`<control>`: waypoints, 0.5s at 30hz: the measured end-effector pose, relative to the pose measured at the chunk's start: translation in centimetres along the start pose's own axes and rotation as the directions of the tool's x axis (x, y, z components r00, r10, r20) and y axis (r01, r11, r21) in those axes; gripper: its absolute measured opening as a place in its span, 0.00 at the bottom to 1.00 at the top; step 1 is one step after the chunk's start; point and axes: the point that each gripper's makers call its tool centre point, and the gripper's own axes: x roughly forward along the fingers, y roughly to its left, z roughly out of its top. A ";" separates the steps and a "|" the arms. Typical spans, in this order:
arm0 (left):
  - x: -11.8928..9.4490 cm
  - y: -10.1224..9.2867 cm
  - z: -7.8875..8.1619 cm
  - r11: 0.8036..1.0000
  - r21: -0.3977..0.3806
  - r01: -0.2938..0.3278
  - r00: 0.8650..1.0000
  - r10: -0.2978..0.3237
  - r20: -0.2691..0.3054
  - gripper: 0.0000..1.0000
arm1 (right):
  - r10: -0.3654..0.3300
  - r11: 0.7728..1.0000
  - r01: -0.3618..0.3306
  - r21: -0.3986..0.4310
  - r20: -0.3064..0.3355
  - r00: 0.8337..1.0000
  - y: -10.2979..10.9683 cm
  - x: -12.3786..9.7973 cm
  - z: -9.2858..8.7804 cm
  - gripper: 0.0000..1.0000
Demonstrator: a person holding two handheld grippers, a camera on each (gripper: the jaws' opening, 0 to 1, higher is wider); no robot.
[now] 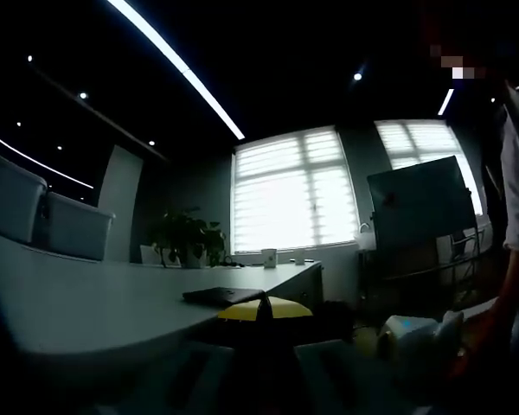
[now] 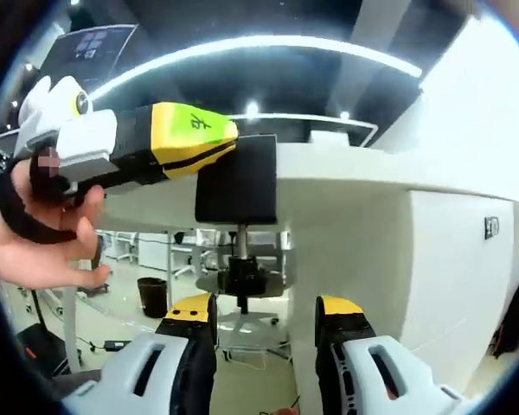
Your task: Clamp the fixed fixture on the desktop, loosen the retaining clip, secure it to the edge of the desk, and tighten the retaining clip.
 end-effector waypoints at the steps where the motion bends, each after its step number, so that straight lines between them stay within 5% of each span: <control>1: 0.0 0.0 0.0 1.000 -0.001 0.000 1.000 0.000 0.001 0.01 | 0.001 1.000 -0.001 0.000 0.003 1.000 0.4 0.2 0.1 0.44; 9: 0.0 0.0 0.0 1.000 0.000 0.002 1.000 -0.002 0.001 0.01 | -0.001 0.999 0.000 -0.050 -0.009 1.000 1.9 1.6 0.0 0.43; 15: -0.1 0.0 0.0 1.000 0.003 0.003 1.000 -0.003 0.003 0.01 | -0.018 0.999 0.020 -0.039 0.046 0.999 0.8 1.5 1.2 0.27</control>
